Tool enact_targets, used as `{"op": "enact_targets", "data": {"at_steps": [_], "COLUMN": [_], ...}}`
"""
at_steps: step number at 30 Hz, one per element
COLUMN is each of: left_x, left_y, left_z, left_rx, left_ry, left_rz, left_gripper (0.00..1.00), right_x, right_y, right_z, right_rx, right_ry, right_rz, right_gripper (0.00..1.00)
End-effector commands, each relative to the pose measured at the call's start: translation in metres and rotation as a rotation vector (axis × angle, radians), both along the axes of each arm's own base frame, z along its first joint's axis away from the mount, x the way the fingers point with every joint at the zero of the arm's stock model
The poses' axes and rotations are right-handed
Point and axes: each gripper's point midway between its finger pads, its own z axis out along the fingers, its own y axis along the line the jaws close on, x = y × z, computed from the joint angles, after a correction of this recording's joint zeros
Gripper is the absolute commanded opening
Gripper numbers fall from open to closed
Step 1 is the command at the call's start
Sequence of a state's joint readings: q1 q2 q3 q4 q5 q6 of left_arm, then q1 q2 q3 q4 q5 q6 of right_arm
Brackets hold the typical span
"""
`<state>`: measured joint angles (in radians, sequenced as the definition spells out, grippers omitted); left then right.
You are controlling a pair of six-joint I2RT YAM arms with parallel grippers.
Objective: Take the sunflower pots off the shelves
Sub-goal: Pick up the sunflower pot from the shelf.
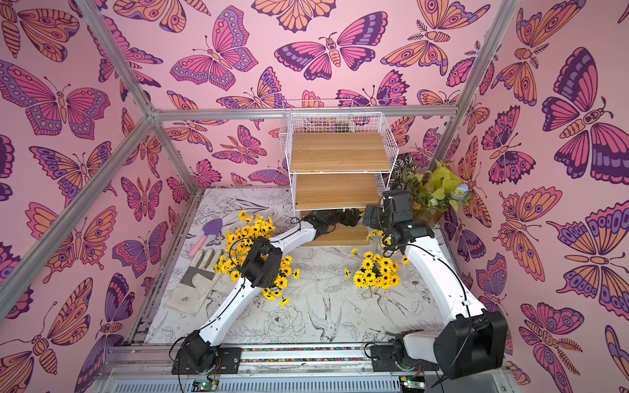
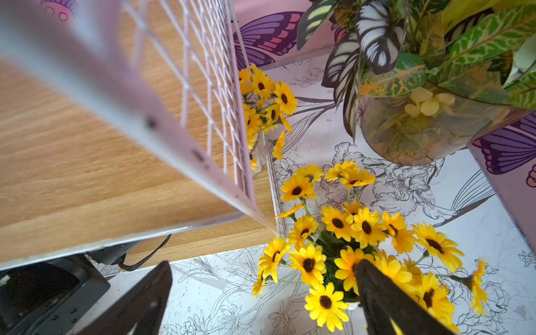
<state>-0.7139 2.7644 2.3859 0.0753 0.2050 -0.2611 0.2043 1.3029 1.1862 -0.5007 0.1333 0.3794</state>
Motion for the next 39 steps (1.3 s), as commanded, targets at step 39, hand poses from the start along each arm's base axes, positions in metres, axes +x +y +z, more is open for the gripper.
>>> {"op": "enact_targets", "data": {"at_steps": [39], "left_x": [-0.116], "left_y": [0.026], "left_z": [-0.027], "left_rx": [0.087], "left_ry": [-0.020], "left_rz": [-0.072], "left_gripper": [1.00], "right_x": [-0.010], "right_y": [0.012], "right_z": [-0.024], "right_rx": [-0.014], "right_ry": [0.025], "right_rz": [0.089], "right_gripper": [0.99]}}
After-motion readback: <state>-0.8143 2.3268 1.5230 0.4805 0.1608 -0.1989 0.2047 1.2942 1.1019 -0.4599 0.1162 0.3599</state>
